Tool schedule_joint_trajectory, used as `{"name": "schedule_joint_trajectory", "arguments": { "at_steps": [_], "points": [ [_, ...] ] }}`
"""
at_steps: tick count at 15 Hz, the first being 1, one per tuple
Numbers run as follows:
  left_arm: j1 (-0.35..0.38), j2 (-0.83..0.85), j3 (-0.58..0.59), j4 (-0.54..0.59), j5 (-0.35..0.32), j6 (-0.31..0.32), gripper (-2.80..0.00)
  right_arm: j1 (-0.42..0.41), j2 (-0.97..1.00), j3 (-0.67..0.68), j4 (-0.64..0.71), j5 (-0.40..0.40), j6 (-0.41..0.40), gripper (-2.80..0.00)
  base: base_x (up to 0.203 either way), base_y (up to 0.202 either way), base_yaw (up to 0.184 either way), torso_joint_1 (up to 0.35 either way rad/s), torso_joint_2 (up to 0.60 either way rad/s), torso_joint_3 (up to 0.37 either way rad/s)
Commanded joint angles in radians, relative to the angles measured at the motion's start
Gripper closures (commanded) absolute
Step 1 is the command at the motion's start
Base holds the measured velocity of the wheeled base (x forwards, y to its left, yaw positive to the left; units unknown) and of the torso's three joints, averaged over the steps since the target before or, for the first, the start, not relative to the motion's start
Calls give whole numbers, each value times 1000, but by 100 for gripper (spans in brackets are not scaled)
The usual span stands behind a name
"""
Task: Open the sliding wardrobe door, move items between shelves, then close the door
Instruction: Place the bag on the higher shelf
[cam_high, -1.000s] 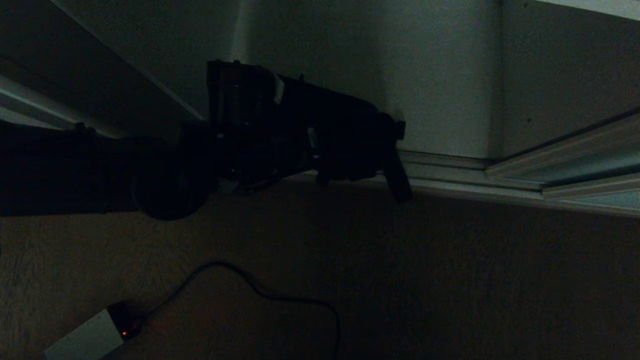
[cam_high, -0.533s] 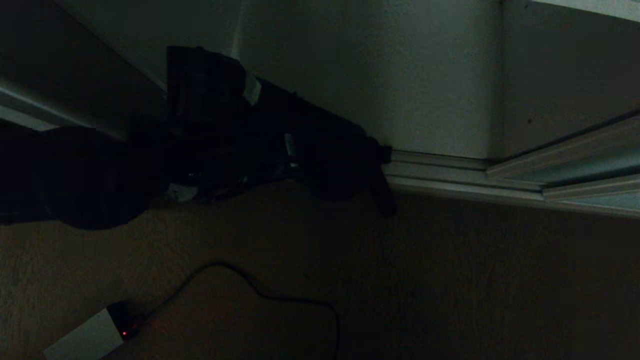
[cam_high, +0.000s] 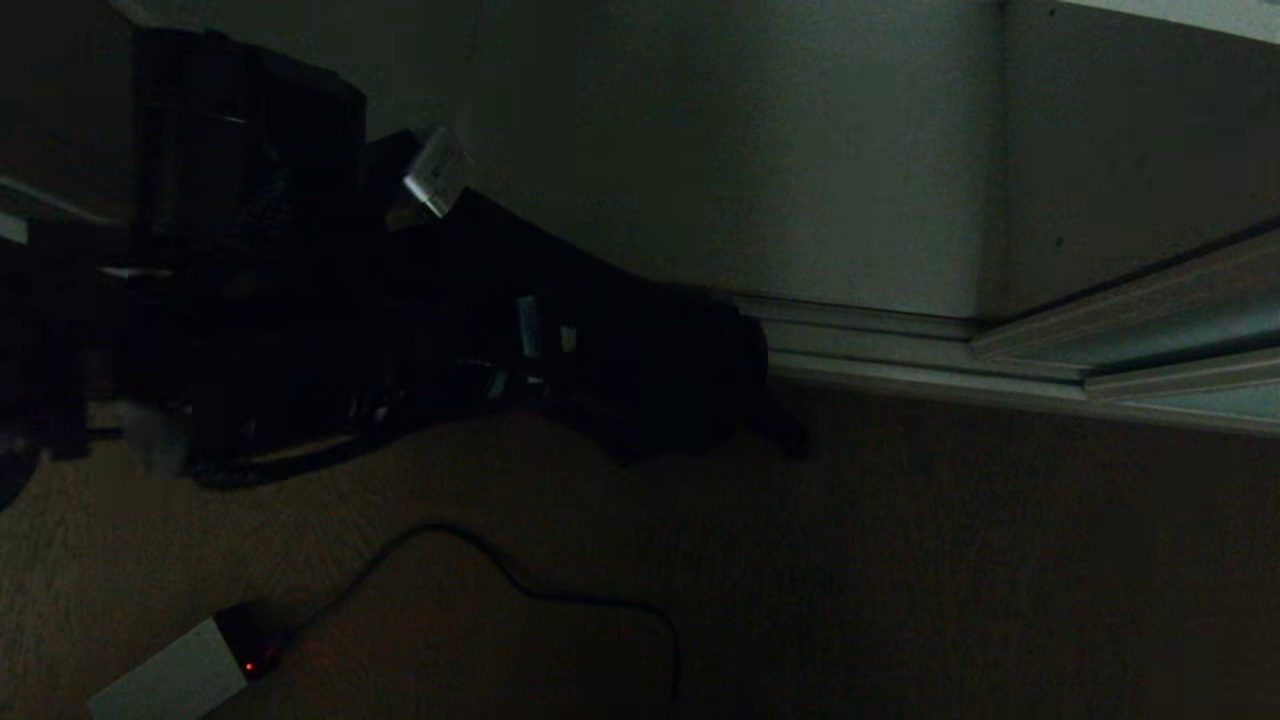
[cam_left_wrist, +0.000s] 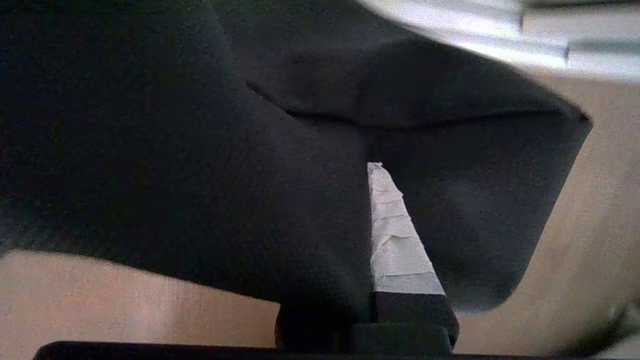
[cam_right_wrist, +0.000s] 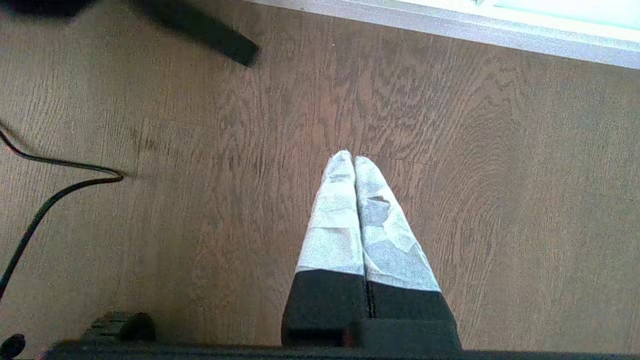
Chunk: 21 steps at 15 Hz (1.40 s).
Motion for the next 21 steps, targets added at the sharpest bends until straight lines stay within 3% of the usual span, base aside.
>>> {"name": "schedule_joint_trajectory", "arguments": {
  "at_steps": [1, 4, 9, 17, 21],
  "points": [
    [-41, -77, 35, 18, 20, -1, 0, 1, 0, 0, 0, 1, 0, 0, 0, 0, 0, 0, 0, 0],
    [-80, -116, 69, 32, 87, 10, 0, 1, 0, 0, 0, 1, 0, 0, 0, 0, 0, 0, 0, 0],
    [-122, -190, 132, 28, 175, 126, 0, 1, -2, 0, 0, 1, 0, 0, 0, 0, 0, 0, 0, 0],
    [-130, -273, 138, 40, 171, 207, 0, 1, 0, 0, 0, -1, 0, 0, 0, 0, 0, 2, 1, 108],
    [-130, -271, 133, 43, 165, 205, 0, 1, -1, 0, 0, 0, 0, 0, 0, 0, 0, 2, 2, 204]
  ]
}}
